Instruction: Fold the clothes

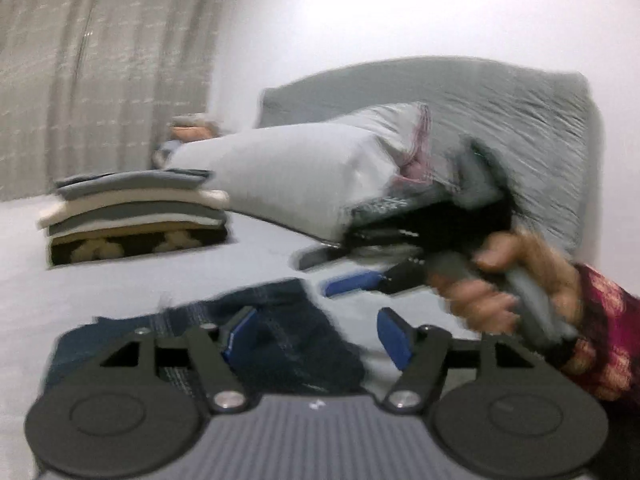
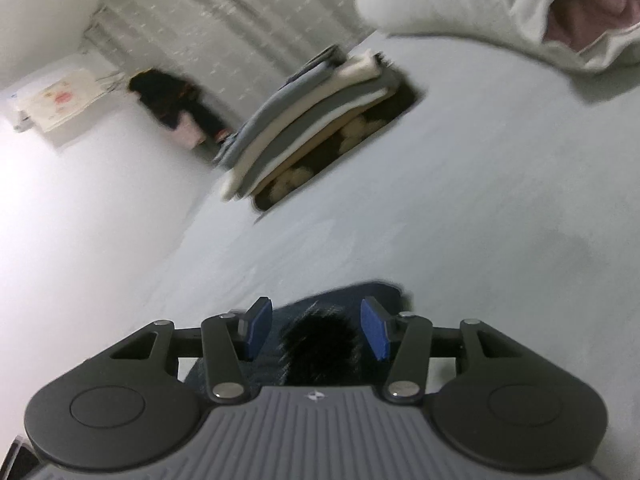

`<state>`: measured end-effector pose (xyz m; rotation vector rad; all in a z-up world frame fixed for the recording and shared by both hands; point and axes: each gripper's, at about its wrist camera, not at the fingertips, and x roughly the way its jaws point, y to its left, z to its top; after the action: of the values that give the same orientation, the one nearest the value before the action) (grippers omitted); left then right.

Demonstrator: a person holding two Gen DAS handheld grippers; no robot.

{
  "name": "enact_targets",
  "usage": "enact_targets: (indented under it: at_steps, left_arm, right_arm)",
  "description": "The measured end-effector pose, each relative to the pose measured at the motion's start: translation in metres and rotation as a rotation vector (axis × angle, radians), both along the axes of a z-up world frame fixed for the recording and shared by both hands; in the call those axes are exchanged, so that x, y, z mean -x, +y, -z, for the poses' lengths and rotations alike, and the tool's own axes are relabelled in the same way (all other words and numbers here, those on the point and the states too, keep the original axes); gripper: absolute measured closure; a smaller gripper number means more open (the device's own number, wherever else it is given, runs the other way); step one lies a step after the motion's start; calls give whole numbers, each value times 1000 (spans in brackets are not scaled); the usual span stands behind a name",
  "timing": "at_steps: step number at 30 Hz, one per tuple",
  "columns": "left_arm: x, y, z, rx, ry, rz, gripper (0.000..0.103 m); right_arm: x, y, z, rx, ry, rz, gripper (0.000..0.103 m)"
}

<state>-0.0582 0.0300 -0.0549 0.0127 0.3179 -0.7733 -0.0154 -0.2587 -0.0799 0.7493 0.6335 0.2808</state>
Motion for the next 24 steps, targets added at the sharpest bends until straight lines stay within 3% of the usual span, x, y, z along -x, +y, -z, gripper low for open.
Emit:
enact_targets:
  at_steps: [5,11,12,14,16,17,21,24]
  left_arm:
    - [-39,28,-2,32,58,-133,35]
    - [-65,41,5,56,148,-207,35]
    - [-68,39,7,56,156,-212,35]
    - [-69,38,7,59,155,-221,35]
    - [-67,38,5,80,138,-221,35]
    - [-66,39,4,94,131,-214,35]
    - [-62,38,3,144,136,-154,35]
    - [-61,32,11,131,161,-107,35]
  right_arm:
    - [2,9,5,-6,30,-136,50]
    - [-4,40,16,128,60,-205,48]
    - [-3,43,14,145,51,-198,52]
    - [-1,48,10,180,31,-184,75]
    - [5,35,3,67,0,-190,92]
    - [8,27,-2,-14,-15,-198,92]
    - [17,19,-13,3,-38,-201,92]
    - [10,21,7,65,77,-210,92]
